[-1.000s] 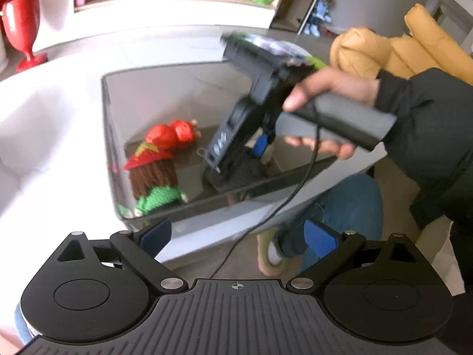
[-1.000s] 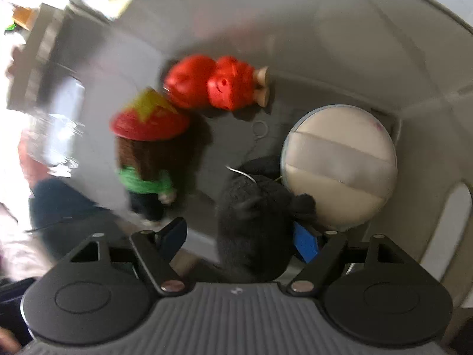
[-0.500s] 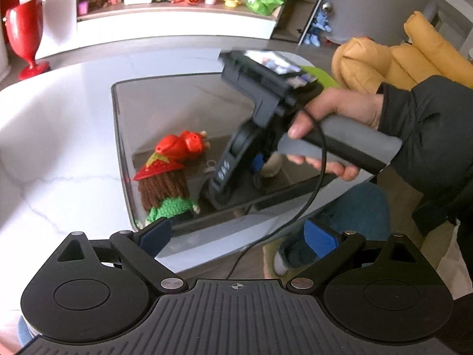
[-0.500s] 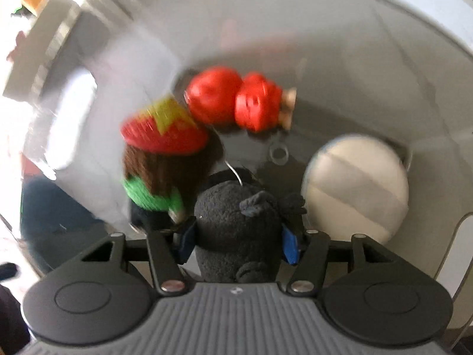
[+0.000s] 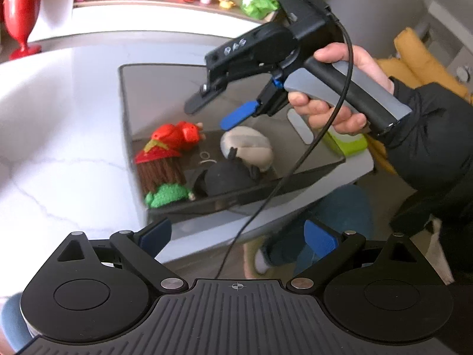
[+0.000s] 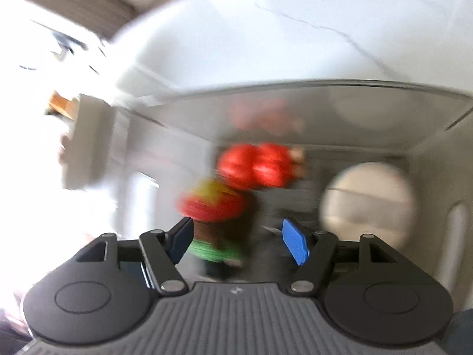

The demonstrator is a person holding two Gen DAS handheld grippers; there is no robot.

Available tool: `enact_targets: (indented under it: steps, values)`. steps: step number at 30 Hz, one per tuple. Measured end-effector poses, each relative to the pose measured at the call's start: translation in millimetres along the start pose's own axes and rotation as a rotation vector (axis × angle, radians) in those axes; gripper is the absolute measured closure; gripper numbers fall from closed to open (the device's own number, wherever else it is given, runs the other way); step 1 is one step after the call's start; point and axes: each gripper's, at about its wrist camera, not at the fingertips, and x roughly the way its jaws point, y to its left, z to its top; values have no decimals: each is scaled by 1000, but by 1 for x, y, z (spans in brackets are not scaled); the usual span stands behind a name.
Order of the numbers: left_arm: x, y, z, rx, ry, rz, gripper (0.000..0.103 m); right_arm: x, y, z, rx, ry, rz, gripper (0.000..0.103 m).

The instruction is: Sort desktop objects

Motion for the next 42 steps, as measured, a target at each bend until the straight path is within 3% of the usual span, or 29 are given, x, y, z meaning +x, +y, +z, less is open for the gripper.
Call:
enact_targets:
  steps: [2,5,8,9,12,13,15,18,20,22,24,30,37,39,42]
  values:
    - [-4,6,-1,-21,-13,3,4,15,14,6,-8,-1,-9,33]
    - [-7,13,-1,-48,-22,-1,3,49,24,19,-12,32,-118,33]
    - [-5,20,-3,-67,-13,-9,3,72,1,24,202,54,-64,39]
    - [-5,22,-4,-72,-8,-10,3,76,-5,22,257,32,-73,47]
    - [-4,31,-6,-86,-3,-14,3,75,-8,18,273,-45,-134,47]
    - [-3,34,-6,-94,-5,-20,3,72,-12,17,297,-54,-124,44]
    - [0,39,-3,-114,-12,-41,3,67,-34,11,462,-70,-29,25]
    - [7,45,2,-147,-17,-73,3,75,-61,6,657,-53,80,25]
    - [10,46,4,-157,-7,-83,3,84,-66,7,694,-76,67,28]
    - [10,44,2,-145,1,-80,3,94,-70,6,739,-83,49,38]
    - [8,43,0,-137,3,-74,3,102,-73,-2,789,-92,123,55]
    - [14,48,2,-171,6,-98,3,81,-89,-41,926,-225,184,56]
    - [17,35,2,-142,17,-97,3,90,-98,-43,948,-231,197,53]
    - [15,34,1,-133,24,-78,3,77,-100,-37,951,-206,206,37]
    - [14,37,4,-152,28,-50,3,49,-96,-38,911,-148,302,31]
